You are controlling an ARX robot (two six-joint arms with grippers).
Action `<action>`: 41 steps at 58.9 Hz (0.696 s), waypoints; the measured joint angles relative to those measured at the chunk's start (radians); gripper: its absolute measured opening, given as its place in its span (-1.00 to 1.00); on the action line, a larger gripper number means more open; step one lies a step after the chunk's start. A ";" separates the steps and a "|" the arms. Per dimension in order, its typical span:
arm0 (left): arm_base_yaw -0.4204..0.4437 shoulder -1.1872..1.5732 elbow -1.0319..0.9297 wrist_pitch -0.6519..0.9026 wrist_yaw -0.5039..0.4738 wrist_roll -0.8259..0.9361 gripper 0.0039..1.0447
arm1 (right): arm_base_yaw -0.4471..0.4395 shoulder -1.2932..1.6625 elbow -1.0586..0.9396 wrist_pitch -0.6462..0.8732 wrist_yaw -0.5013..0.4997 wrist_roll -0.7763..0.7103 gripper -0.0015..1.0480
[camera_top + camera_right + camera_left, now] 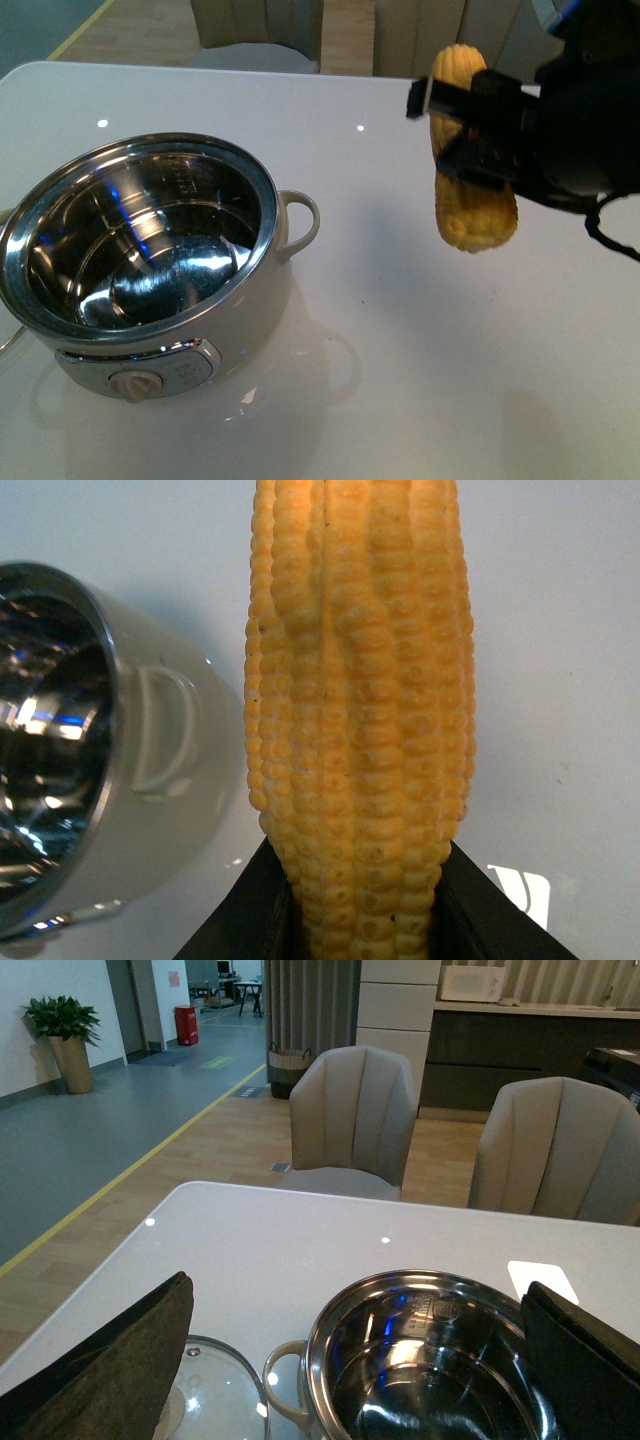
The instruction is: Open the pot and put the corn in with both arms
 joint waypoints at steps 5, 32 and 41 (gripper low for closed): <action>0.000 0.000 0.000 0.000 0.000 0.000 0.87 | 0.023 0.016 0.089 -0.038 -0.011 0.056 -0.57; 0.000 0.000 0.000 0.000 0.000 0.000 0.87 | 0.157 0.215 0.410 -0.132 -0.005 0.232 -0.57; 0.000 0.000 0.000 0.000 0.000 0.000 0.87 | 0.195 0.298 0.488 -0.143 -0.006 0.285 -0.57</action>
